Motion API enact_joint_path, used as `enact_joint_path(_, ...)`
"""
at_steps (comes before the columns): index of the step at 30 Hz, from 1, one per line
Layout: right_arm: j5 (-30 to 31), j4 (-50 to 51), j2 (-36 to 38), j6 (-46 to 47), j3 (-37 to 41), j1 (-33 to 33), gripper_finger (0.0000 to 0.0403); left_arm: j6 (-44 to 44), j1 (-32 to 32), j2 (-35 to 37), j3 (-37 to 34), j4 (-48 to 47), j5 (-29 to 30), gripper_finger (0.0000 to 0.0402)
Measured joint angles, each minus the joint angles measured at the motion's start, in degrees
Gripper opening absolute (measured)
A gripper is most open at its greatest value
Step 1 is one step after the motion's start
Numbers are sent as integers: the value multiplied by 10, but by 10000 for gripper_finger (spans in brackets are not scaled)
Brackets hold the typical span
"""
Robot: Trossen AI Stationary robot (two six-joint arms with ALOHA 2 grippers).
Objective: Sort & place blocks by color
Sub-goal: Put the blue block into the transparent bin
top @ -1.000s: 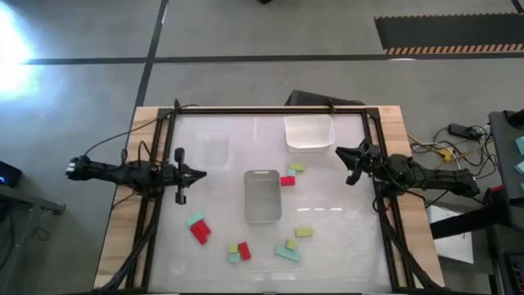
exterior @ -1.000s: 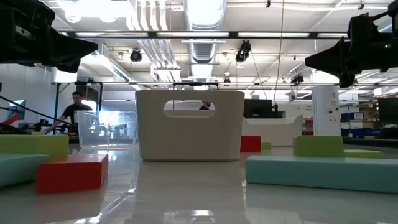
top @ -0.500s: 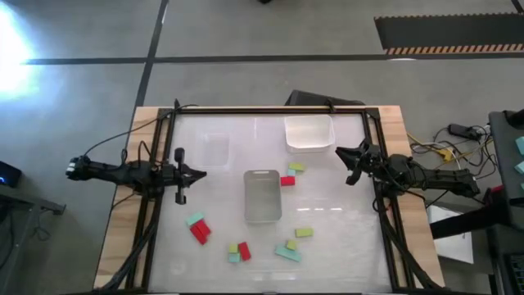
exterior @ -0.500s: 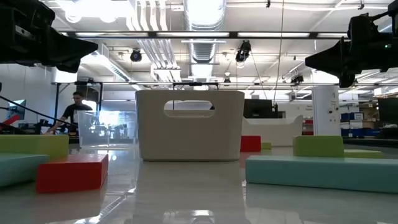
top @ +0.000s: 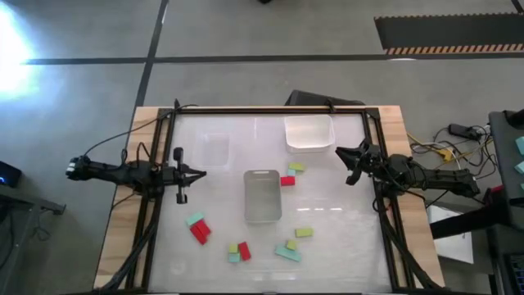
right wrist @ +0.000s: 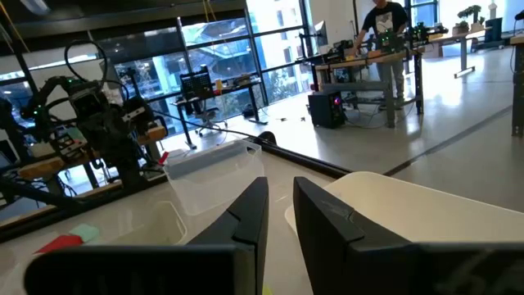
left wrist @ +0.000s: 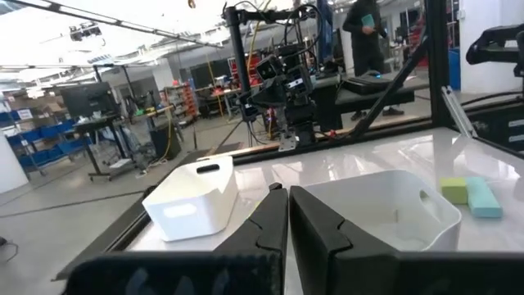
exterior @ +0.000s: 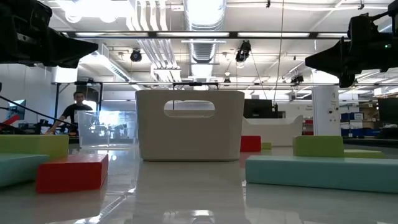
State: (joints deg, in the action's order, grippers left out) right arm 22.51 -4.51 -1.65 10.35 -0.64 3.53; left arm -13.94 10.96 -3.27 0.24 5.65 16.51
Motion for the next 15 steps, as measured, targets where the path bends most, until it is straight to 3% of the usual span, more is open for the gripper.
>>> enact_joint_path(9, 0, 0, 0, 1, 0, 0, 52, 17, 0, 0, 0, 75, 0, 0)
enact_joint_path(15, 0, 0, 0, 1, 0, 0, 52, 253, 0, -5, 0, 133, -2, 0)
